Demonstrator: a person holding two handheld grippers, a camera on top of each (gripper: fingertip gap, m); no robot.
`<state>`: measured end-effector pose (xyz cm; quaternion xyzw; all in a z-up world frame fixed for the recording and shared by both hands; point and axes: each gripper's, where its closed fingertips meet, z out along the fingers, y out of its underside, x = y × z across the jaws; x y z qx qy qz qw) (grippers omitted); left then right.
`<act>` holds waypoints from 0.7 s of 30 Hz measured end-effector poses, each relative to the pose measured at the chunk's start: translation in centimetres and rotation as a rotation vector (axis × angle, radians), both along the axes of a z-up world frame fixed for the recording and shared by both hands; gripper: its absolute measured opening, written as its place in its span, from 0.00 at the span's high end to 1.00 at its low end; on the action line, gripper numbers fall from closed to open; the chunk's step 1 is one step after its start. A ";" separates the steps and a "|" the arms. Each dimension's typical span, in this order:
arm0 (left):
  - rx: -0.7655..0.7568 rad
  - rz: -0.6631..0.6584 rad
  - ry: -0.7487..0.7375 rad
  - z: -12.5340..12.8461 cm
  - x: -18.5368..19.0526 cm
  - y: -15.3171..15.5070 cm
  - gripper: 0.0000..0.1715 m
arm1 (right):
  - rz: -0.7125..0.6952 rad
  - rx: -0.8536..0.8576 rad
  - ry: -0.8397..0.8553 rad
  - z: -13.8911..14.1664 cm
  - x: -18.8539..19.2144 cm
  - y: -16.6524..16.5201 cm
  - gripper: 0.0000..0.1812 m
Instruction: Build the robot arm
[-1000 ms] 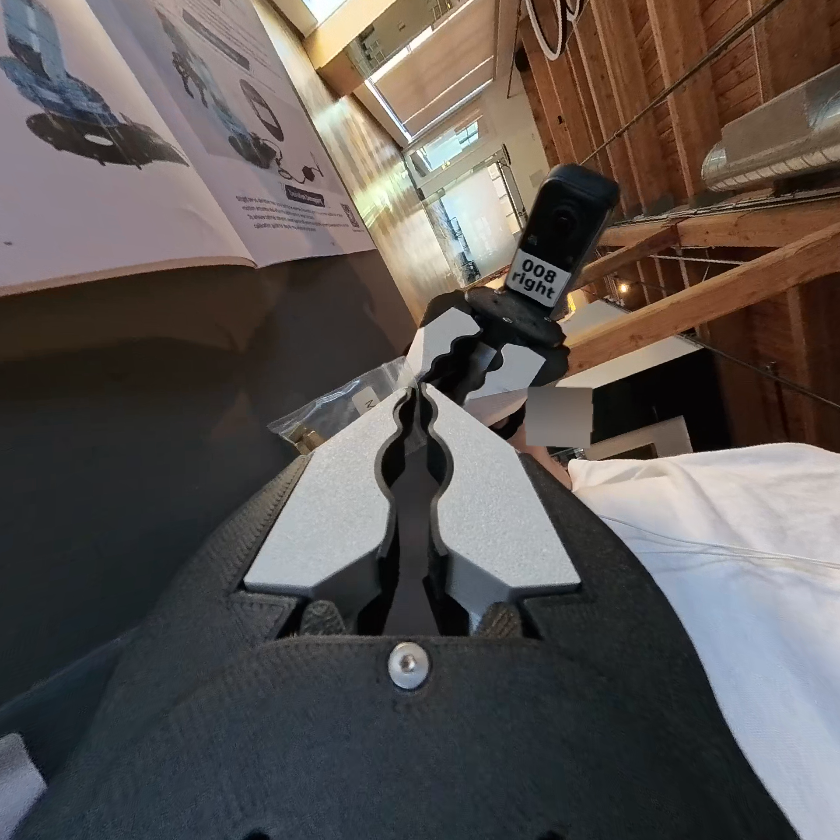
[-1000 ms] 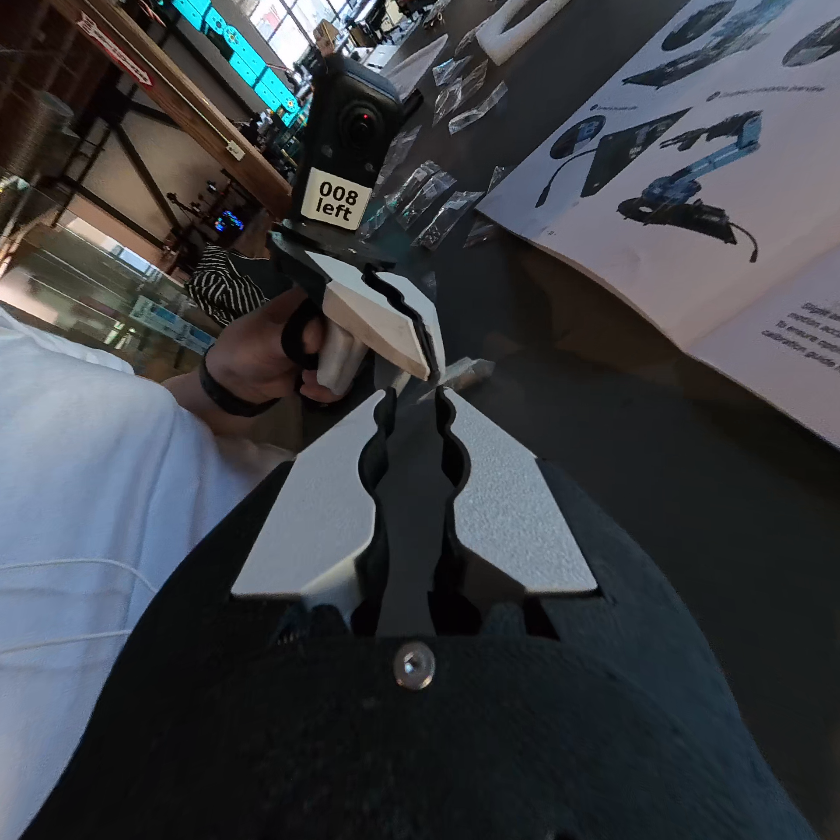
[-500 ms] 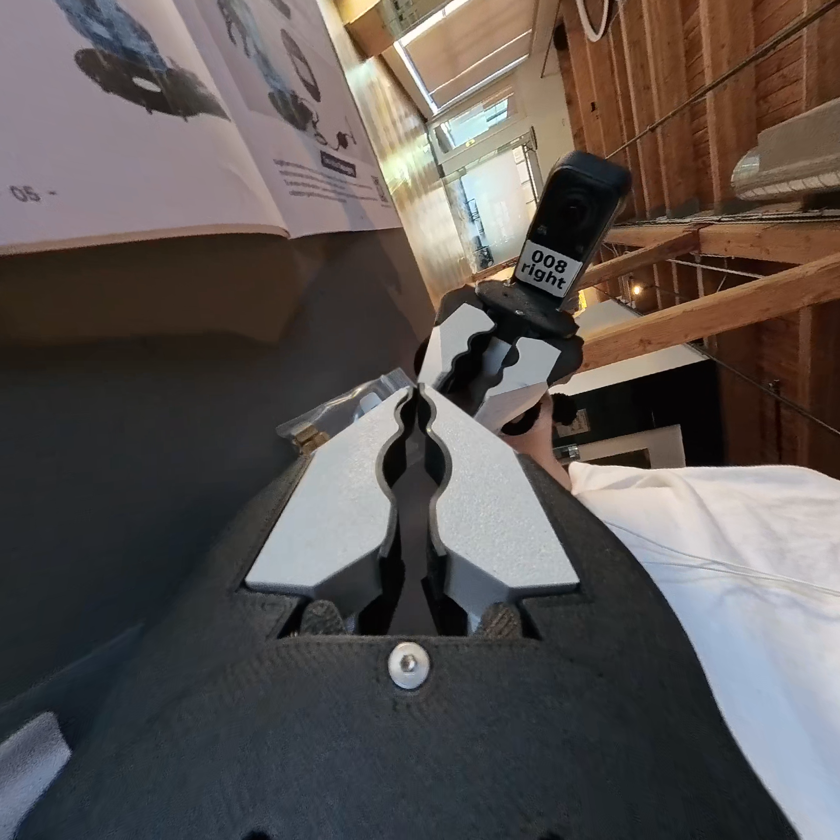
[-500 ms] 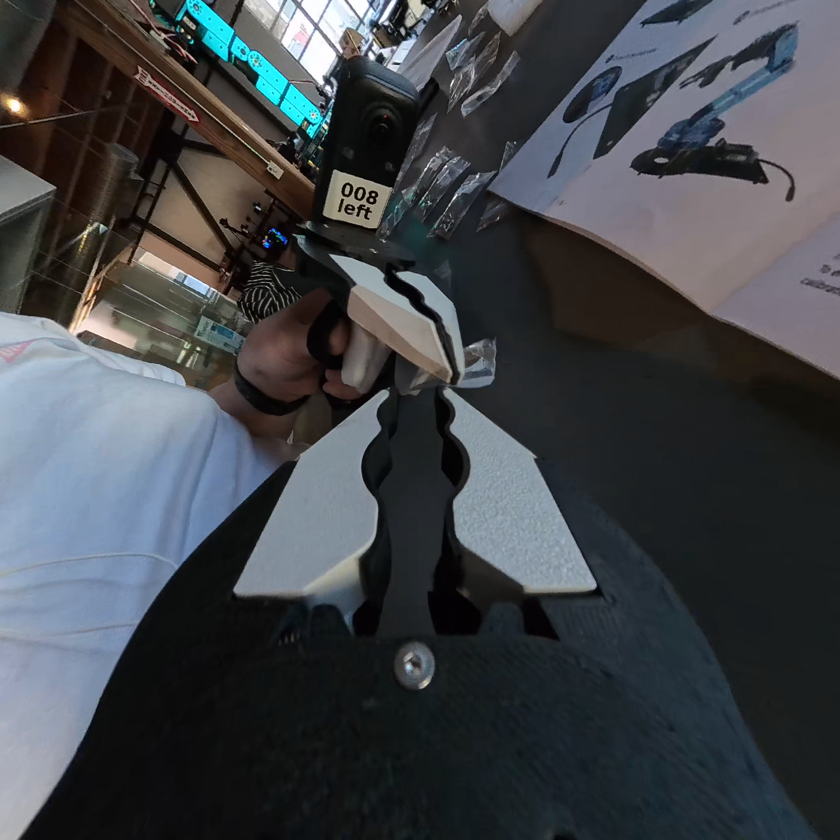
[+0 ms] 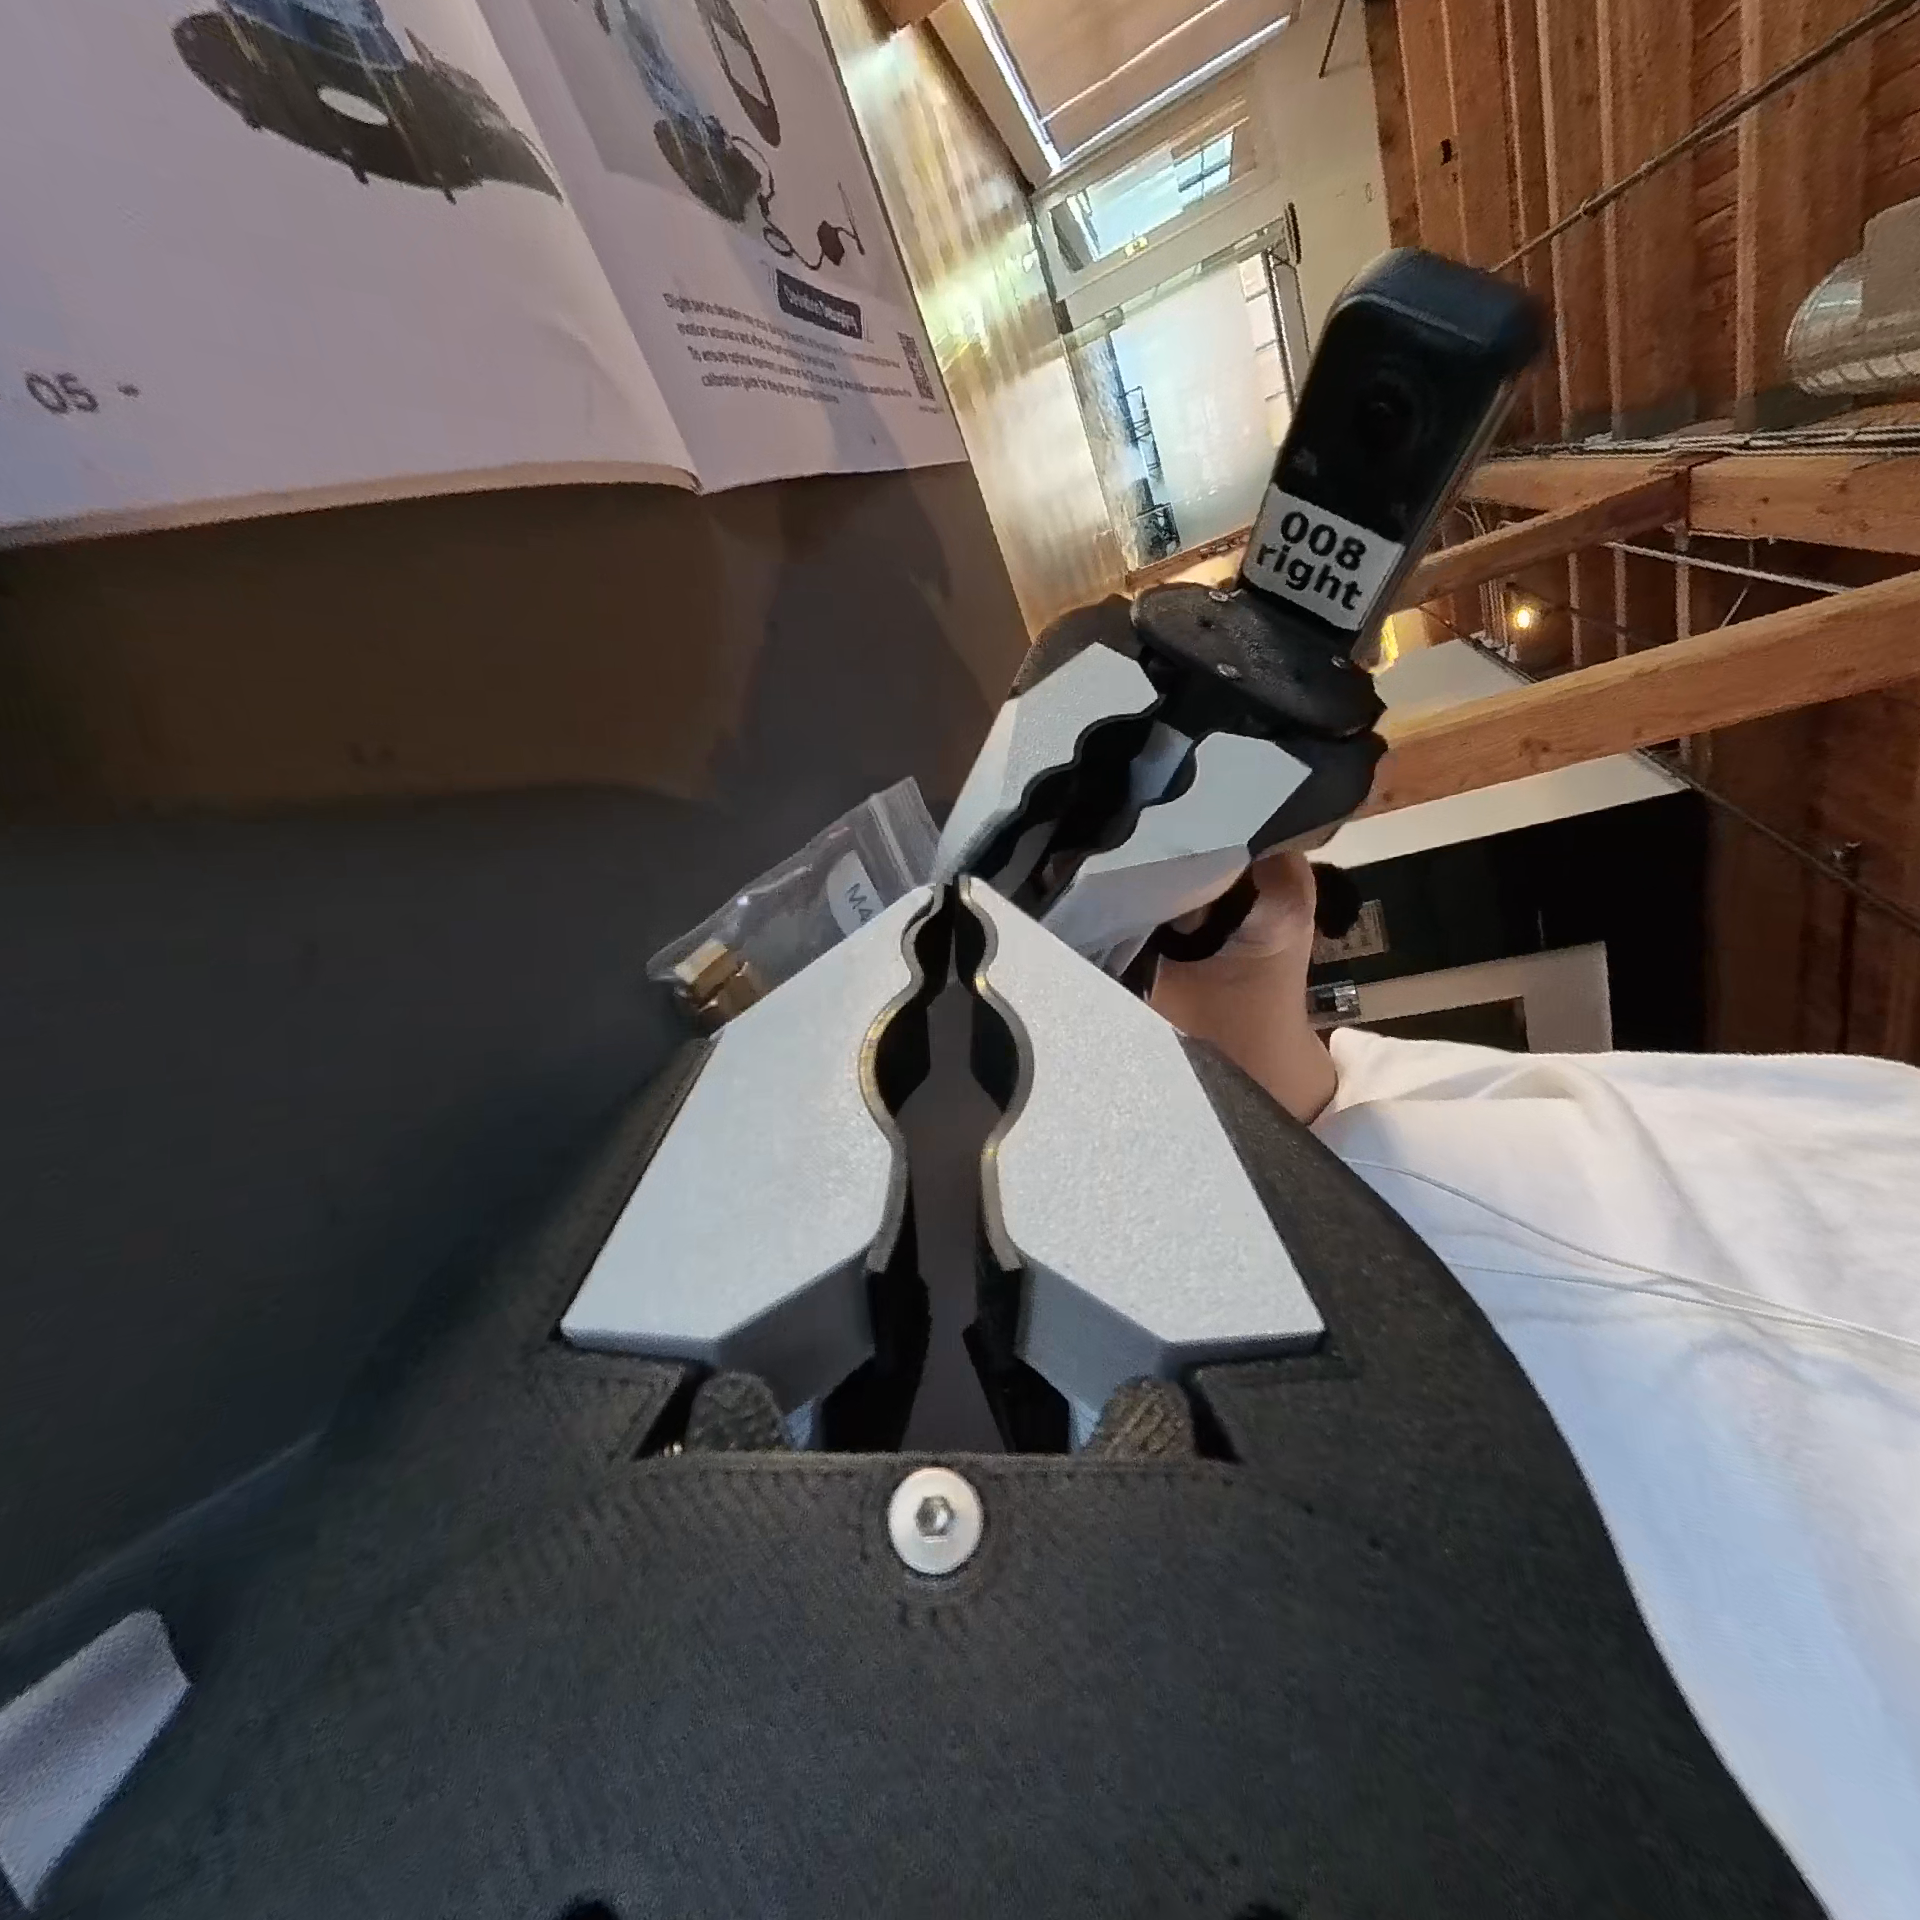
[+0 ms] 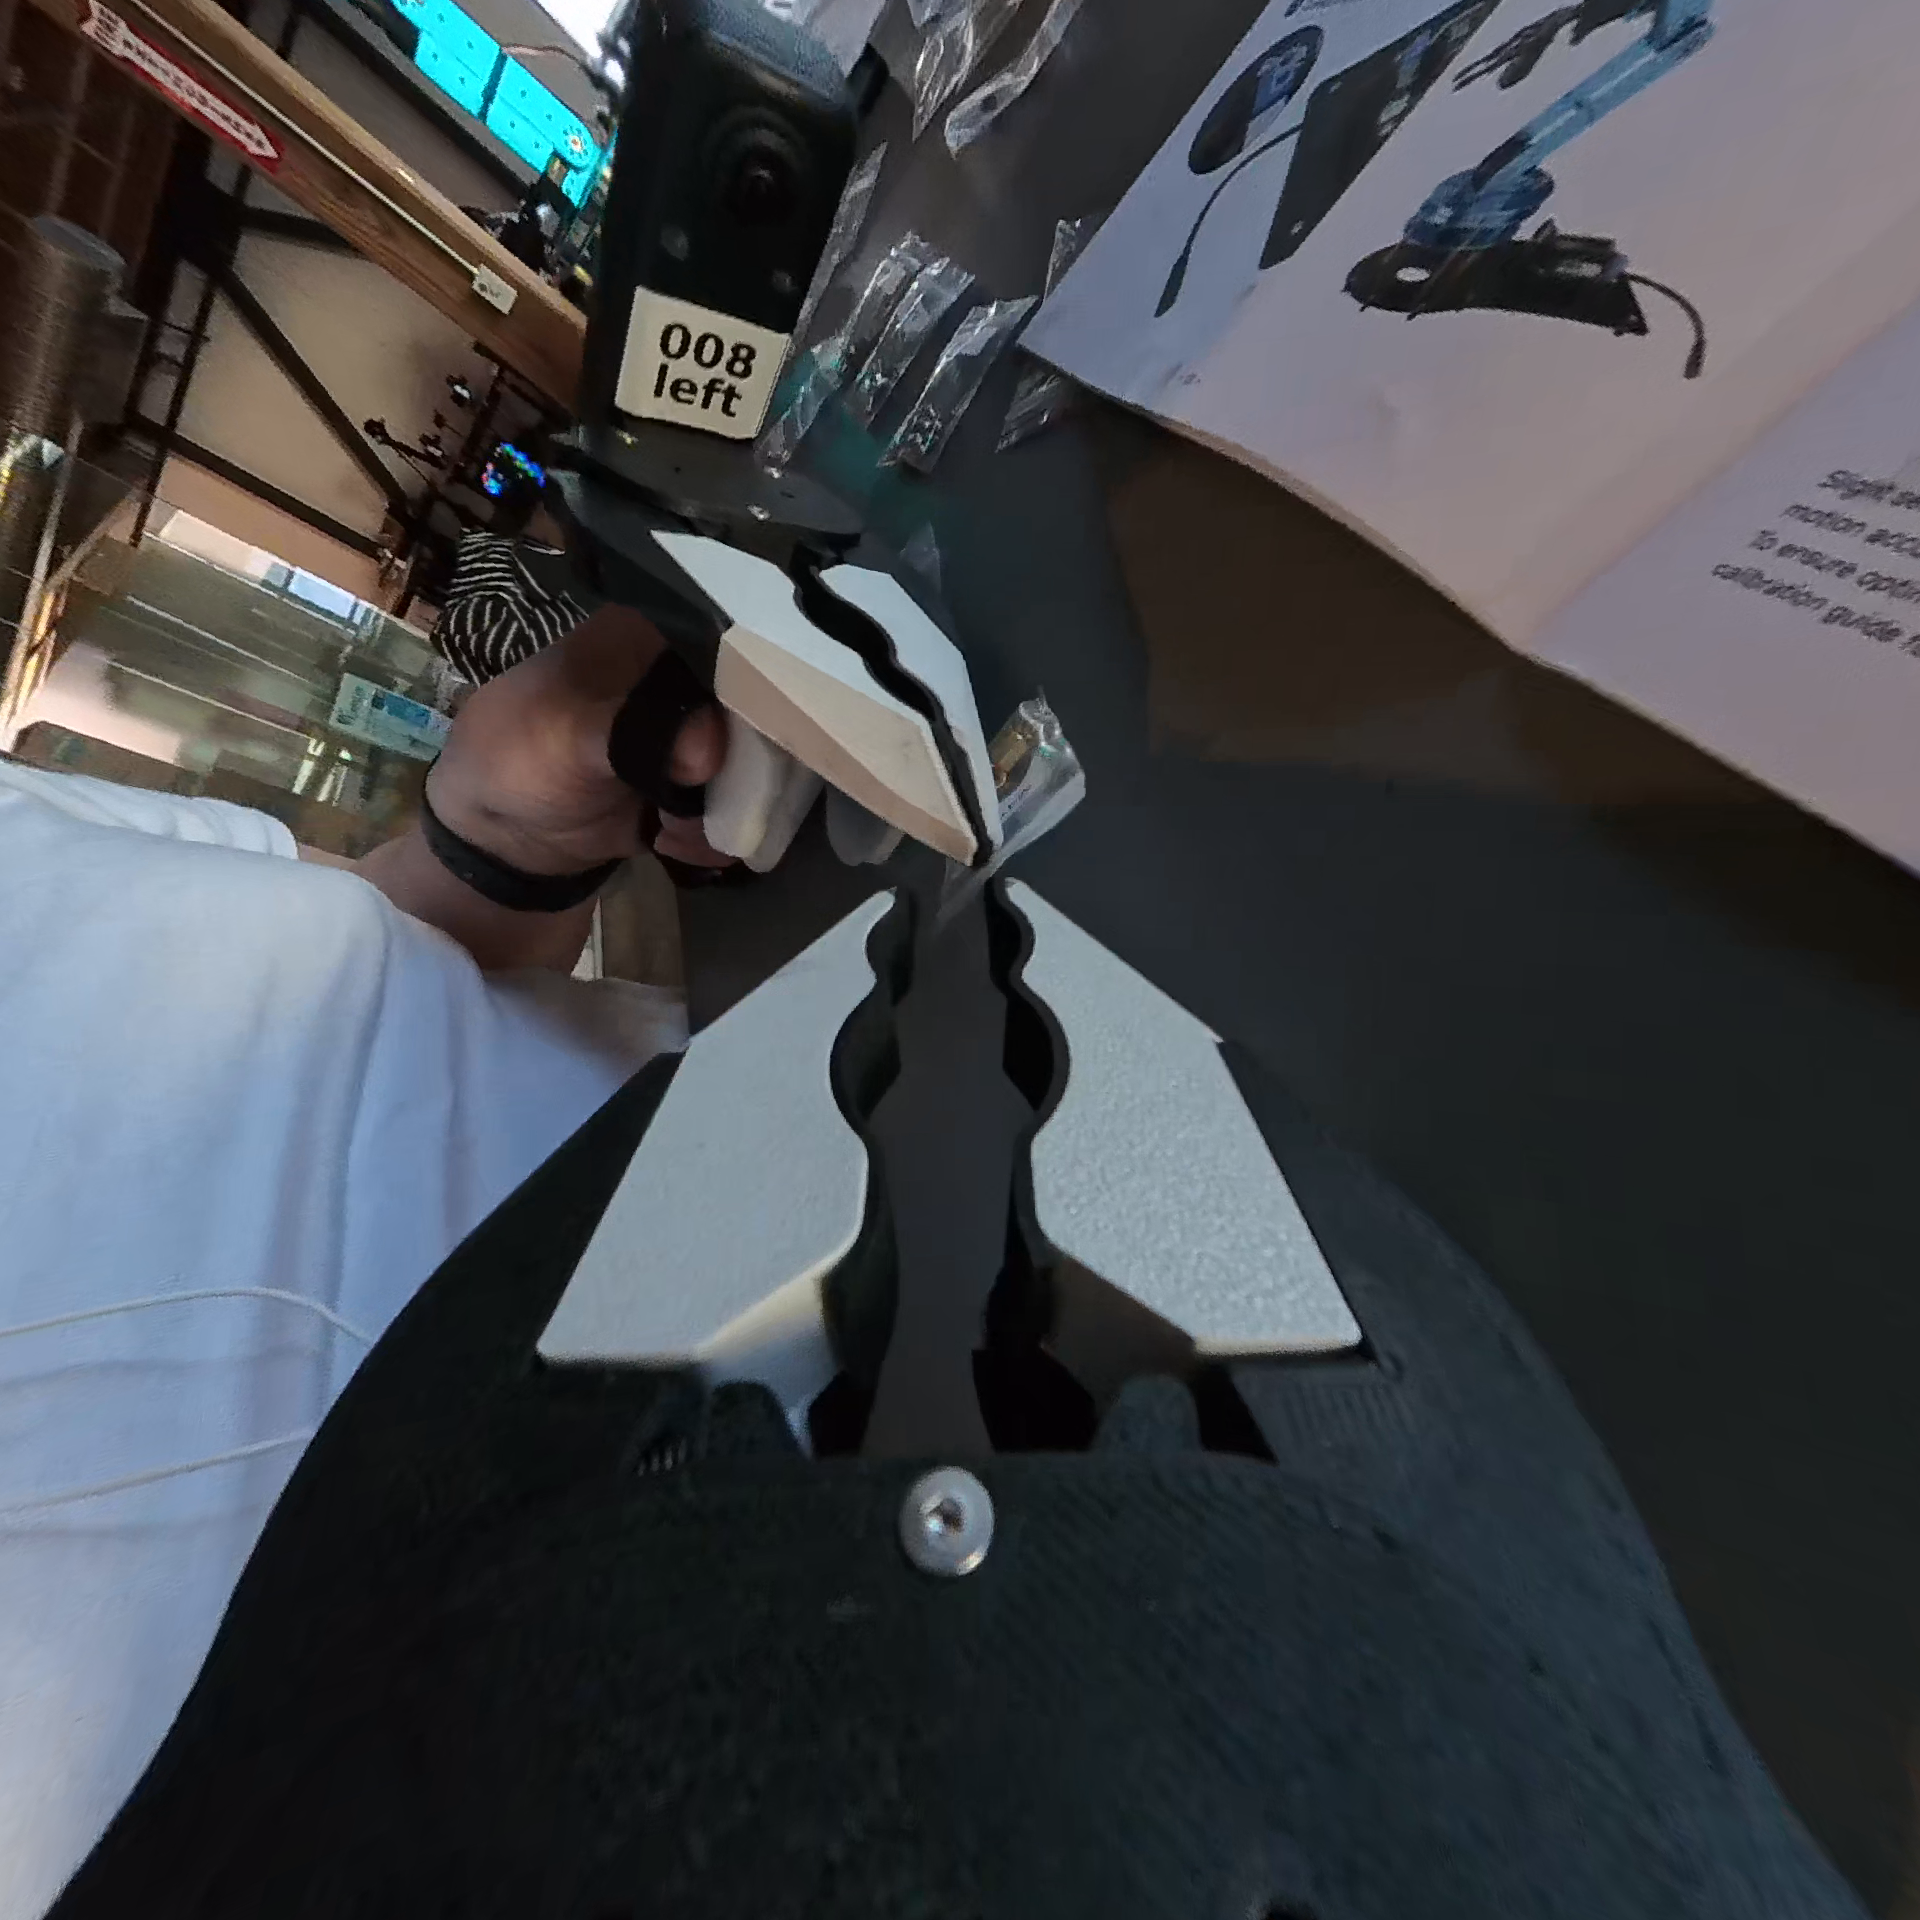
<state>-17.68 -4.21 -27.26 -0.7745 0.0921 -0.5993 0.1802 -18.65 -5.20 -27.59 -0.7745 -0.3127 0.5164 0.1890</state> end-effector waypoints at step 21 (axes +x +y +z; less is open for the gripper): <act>0.338 0.166 -0.241 6.0 -1.6 0.6 0.97 | -0.075 0.635 -0.168 4.8 -1.1 1.4 1.00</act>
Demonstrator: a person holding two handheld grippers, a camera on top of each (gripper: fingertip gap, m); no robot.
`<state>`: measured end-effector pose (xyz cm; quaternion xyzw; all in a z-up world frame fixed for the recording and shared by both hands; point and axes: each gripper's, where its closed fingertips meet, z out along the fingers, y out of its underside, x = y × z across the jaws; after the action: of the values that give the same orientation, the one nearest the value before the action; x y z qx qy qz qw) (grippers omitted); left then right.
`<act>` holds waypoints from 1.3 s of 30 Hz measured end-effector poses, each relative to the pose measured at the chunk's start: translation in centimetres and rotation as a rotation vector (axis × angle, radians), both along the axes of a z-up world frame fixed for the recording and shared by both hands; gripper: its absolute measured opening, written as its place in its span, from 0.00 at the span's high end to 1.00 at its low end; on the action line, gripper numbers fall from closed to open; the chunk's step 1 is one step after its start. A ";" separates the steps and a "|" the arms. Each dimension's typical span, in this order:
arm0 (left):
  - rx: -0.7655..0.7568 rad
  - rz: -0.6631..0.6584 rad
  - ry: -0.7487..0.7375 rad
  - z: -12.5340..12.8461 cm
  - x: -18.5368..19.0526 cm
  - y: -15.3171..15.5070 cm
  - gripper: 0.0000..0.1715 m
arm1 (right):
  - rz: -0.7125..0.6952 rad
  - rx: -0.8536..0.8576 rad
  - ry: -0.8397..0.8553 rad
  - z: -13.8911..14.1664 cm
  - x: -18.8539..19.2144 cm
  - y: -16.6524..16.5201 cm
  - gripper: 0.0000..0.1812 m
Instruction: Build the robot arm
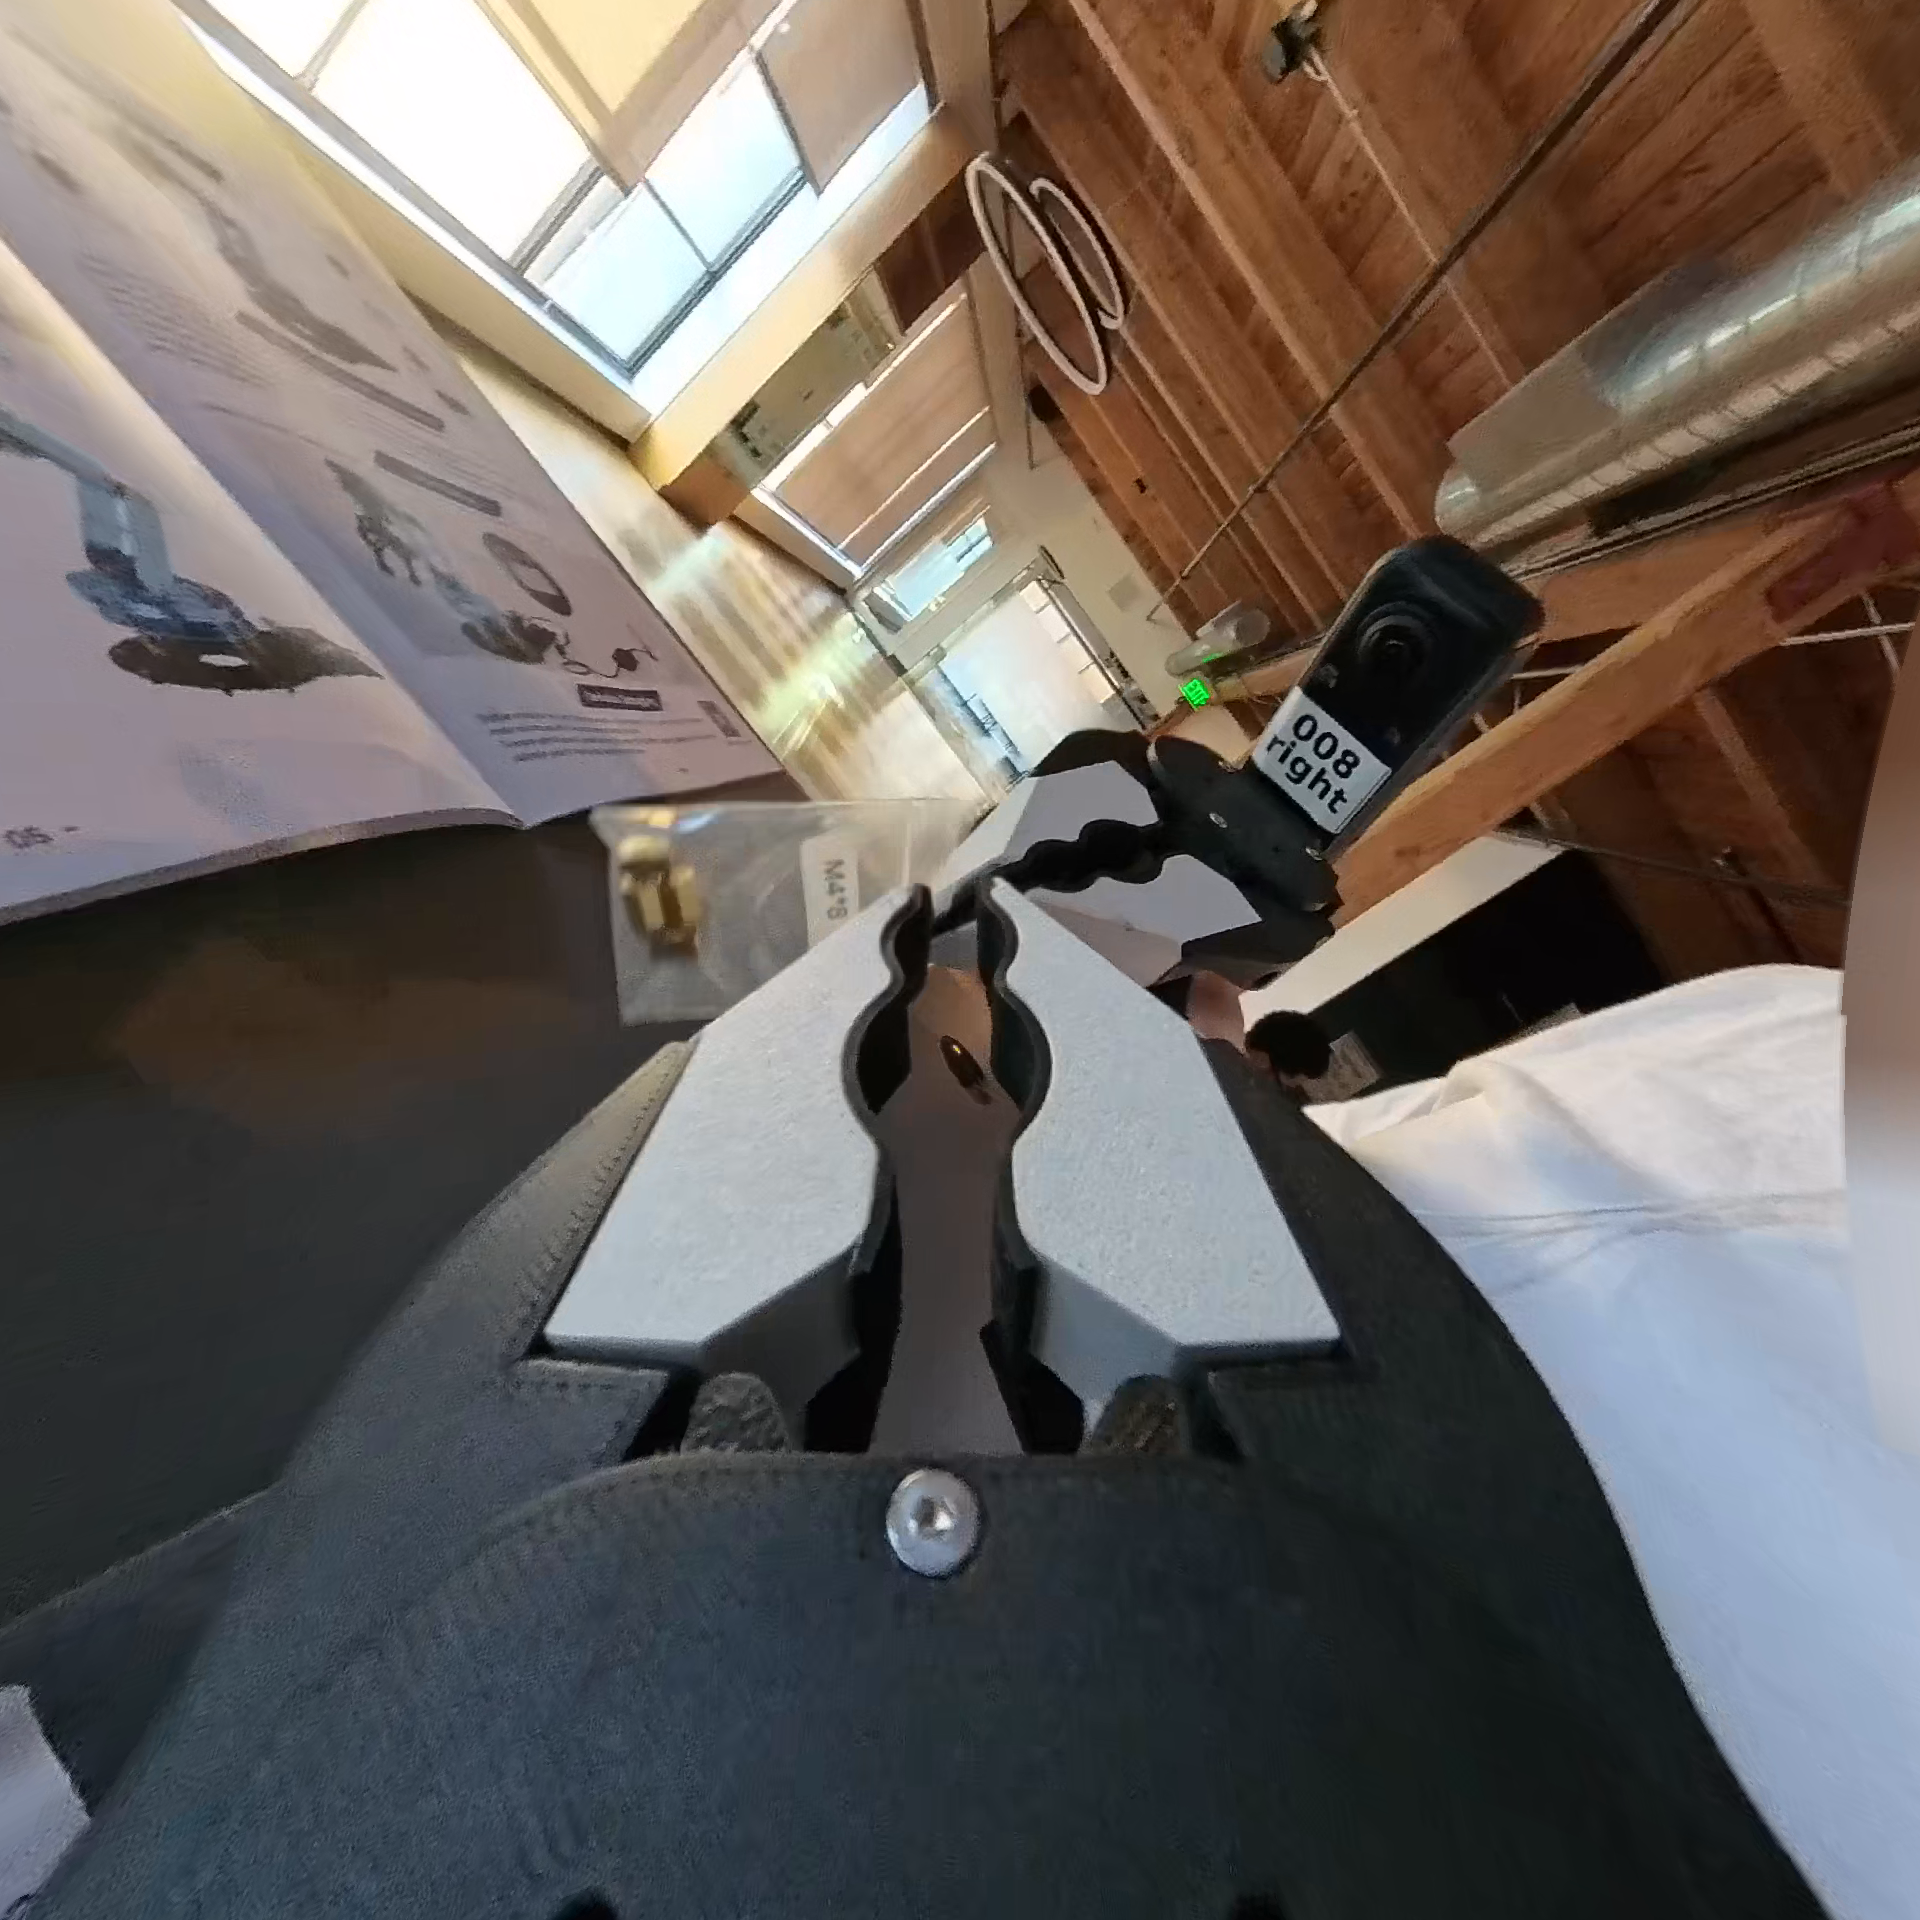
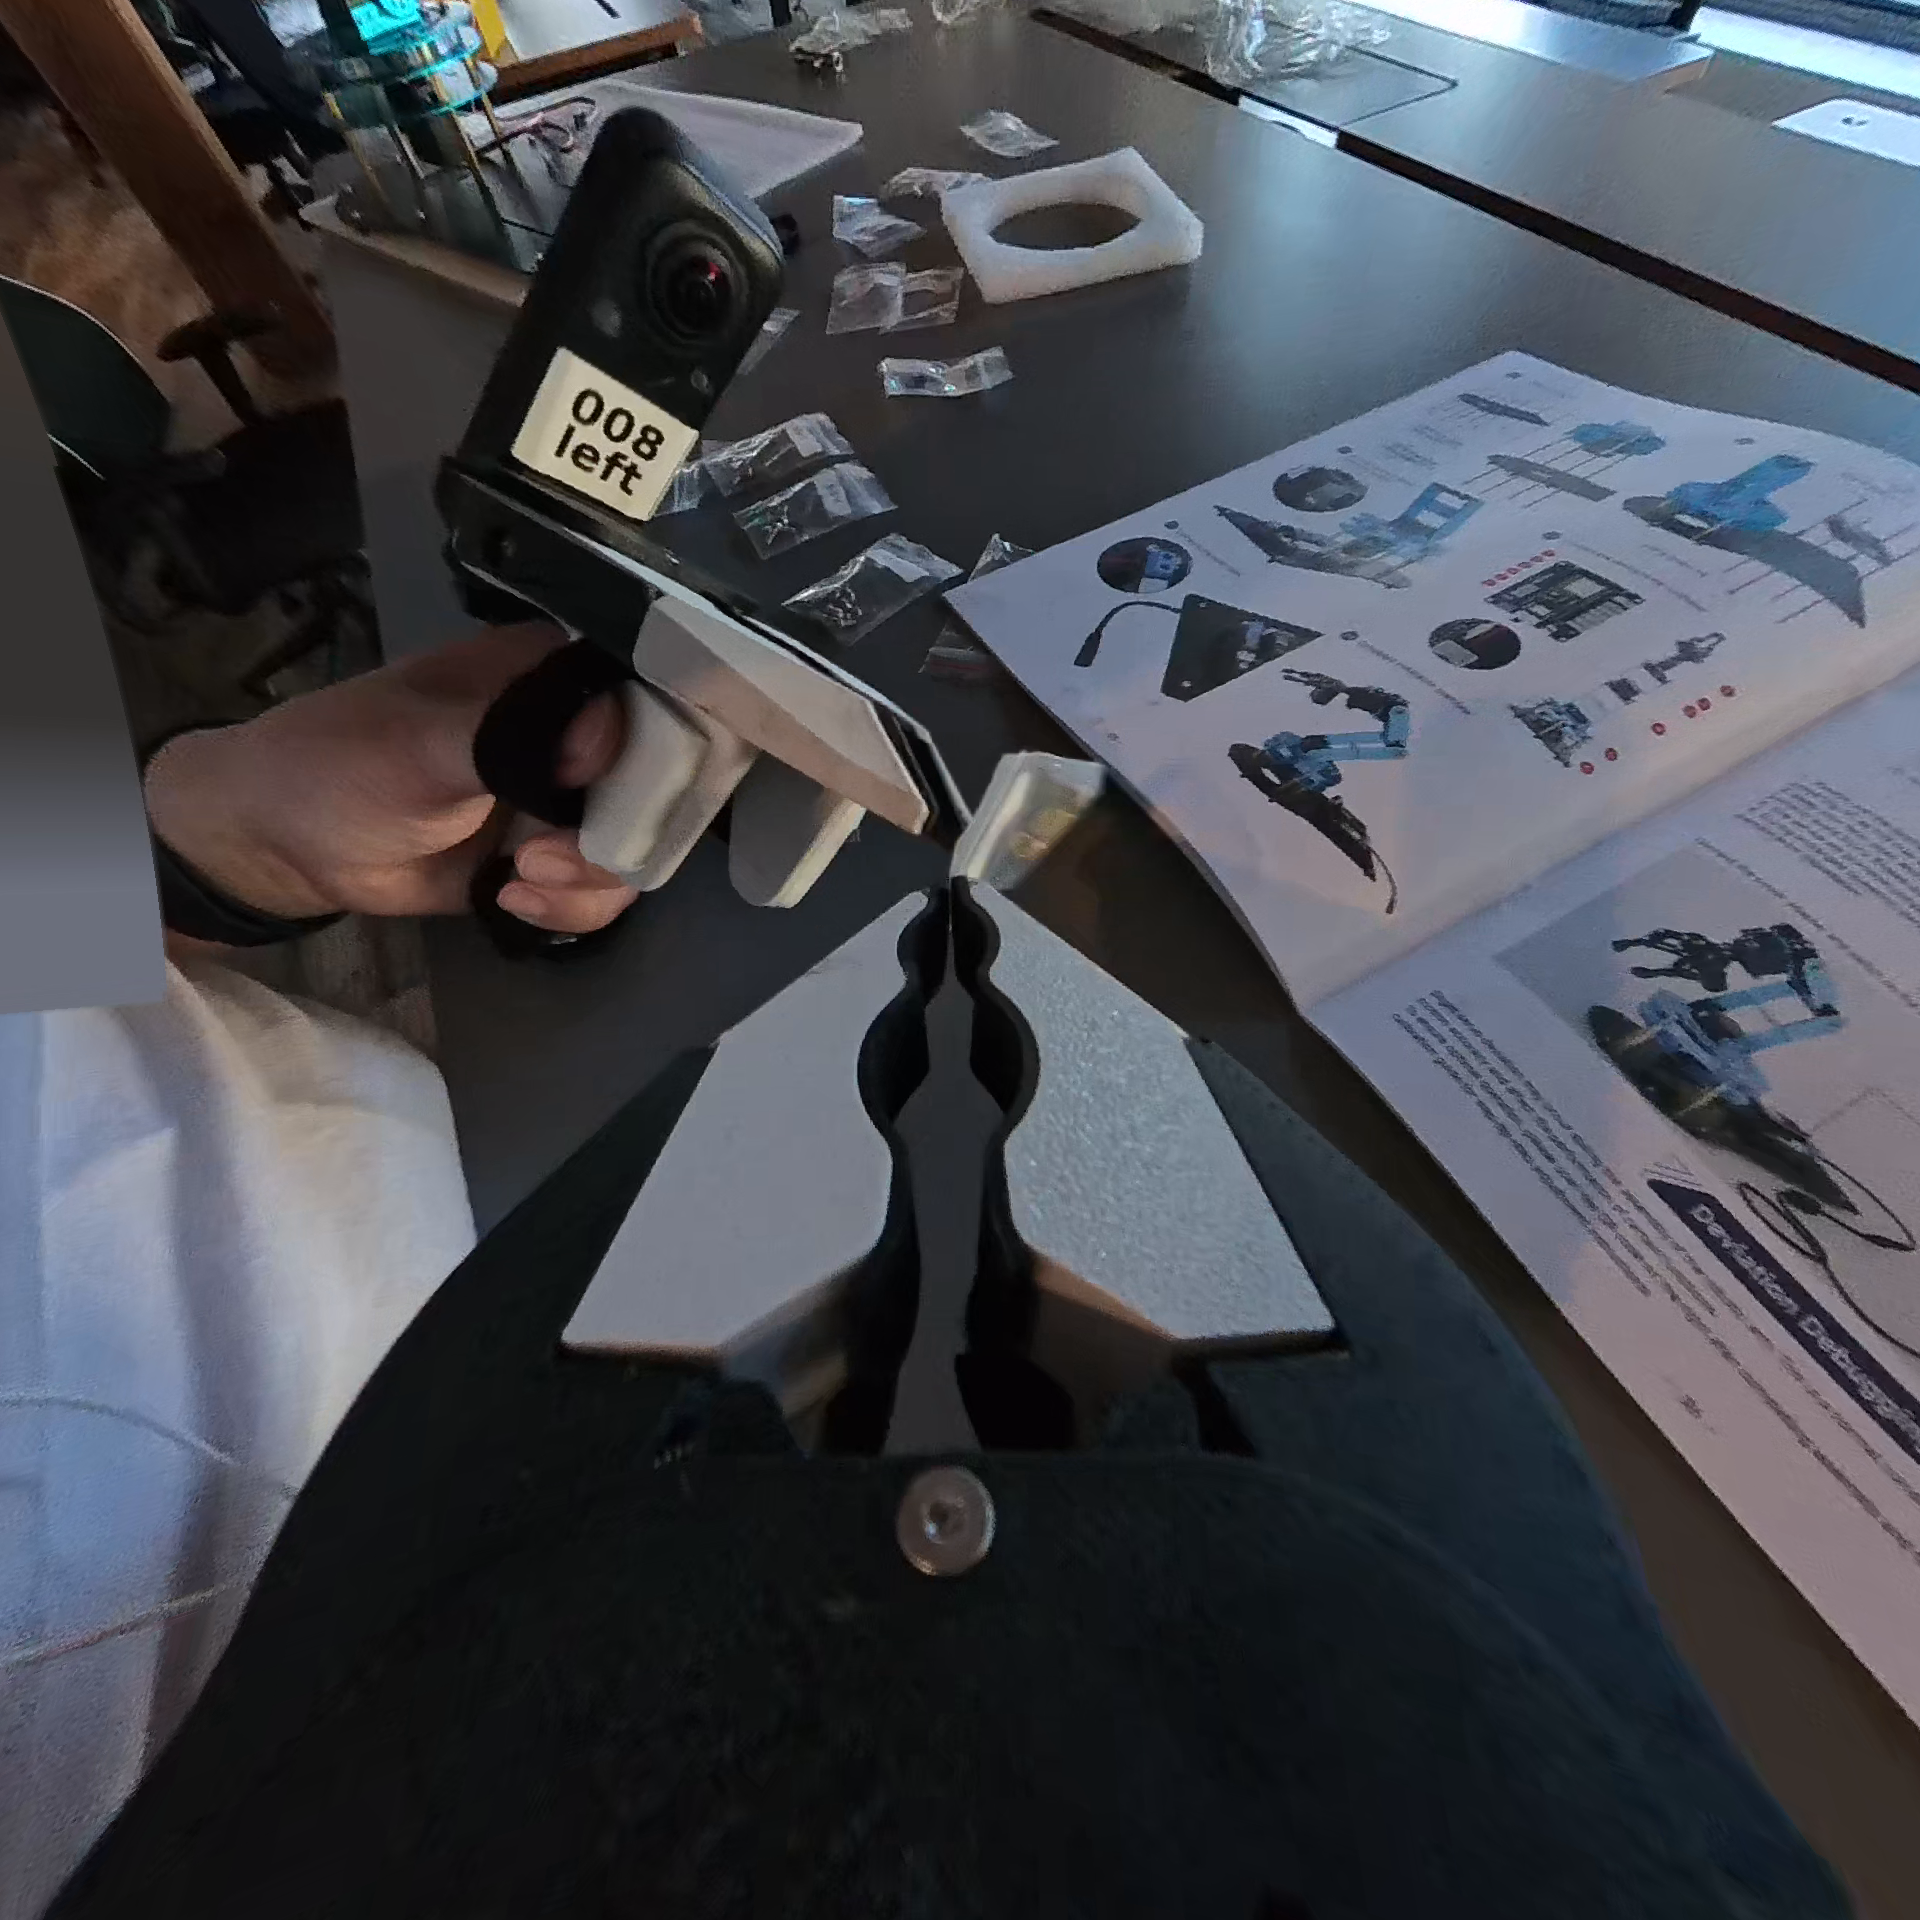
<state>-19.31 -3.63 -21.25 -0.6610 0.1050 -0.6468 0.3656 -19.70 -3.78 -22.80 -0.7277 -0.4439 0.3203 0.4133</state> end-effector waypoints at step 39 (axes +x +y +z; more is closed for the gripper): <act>0.388 0.061 0.447 1.0 1.0 -1.4 1.00 | 0.218 0.293 0.252 6.7 1.9 -0.7 0.89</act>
<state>-18.31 -5.03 -20.20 -0.7075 0.2848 -0.4419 0.4723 -17.80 -4.49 -16.12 -0.5617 -0.5066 0.3834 0.5299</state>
